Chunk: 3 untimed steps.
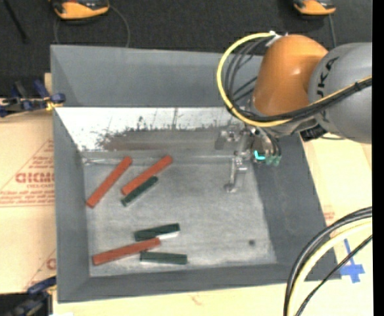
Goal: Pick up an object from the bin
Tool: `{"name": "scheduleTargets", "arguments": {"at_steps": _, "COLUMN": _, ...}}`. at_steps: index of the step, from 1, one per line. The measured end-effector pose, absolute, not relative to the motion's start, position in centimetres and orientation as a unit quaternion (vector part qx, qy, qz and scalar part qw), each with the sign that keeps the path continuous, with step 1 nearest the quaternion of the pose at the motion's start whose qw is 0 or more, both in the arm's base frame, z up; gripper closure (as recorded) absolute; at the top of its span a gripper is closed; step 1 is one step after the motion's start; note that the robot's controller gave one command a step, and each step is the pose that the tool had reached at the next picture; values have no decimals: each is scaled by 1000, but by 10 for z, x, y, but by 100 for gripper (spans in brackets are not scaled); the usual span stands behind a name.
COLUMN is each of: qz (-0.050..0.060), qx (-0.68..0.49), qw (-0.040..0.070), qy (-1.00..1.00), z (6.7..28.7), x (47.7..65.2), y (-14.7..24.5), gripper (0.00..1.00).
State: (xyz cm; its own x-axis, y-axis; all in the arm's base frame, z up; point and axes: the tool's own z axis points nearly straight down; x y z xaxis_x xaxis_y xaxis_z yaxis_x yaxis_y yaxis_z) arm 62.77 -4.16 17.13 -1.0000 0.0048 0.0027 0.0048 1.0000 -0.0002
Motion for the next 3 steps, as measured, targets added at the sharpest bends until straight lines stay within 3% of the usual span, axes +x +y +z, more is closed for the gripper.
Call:
{"name": "scheduleTargets", "arguments": {"at_steps": 1, "qz": -1, "qx": -97, "qw": 1, "qy": -995, "z": 67, "x": 638, "y": 35, "gripper": 0}}
{"name": "scheduleTargets", "arguments": {"at_steps": 2, "qz": -1, "qx": -76, "qw": -2, "qy": -997, "z": 82, "x": 618, "y": 114, "gripper": 0}}
{"name": "scheduleTargets", "arguments": {"at_steps": 3, "qz": 0, "qx": -78, "qw": -1, "qy": -997, "z": 81, "x": 619, "y": 108, "gripper": 100}}
